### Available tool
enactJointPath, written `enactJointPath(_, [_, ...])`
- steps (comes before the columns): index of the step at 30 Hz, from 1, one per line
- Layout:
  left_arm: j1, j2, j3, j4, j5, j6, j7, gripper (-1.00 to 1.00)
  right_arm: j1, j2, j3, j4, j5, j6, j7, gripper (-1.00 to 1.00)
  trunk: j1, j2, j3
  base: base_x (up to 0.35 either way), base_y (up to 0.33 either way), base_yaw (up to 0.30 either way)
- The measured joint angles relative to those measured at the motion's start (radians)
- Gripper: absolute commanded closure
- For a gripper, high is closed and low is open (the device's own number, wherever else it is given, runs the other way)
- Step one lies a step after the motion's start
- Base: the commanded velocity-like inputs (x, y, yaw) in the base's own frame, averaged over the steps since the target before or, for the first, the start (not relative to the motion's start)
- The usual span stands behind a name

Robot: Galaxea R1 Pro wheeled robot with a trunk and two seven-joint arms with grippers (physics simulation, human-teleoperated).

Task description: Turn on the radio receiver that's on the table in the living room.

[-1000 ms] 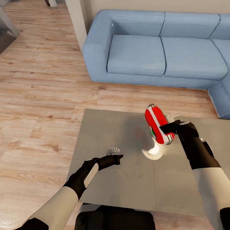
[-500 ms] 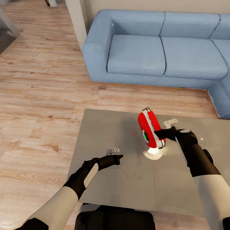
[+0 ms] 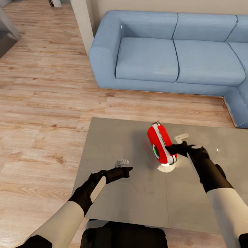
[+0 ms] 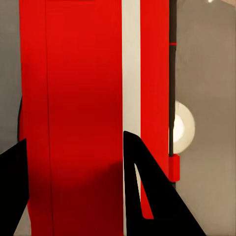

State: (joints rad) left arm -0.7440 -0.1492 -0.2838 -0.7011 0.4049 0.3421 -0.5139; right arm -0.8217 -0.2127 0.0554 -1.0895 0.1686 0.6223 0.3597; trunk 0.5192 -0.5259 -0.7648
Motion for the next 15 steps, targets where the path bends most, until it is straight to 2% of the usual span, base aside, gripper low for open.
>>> enactJointPath(5, [0.000, -0.001, 0.000, 0.000, 0.000, 0.000, 0.000, 1.00, 0.000, 0.001, 0.000, 0.064, -0.001, -0.063, -0.003, 1.00, 0.000, 0.000, 0.000, 0.000, 0.000, 0.000])
enactJointPath(15, [0.000, -0.001, 0.000, 0.000, 0.000, 0.000, 0.000, 1.00, 0.000, 0.001, -0.001, 0.106, -0.003, -0.100, -0.011, 1.00, 0.000, 0.000, 0.000, 0.000, 0.000, 0.000])
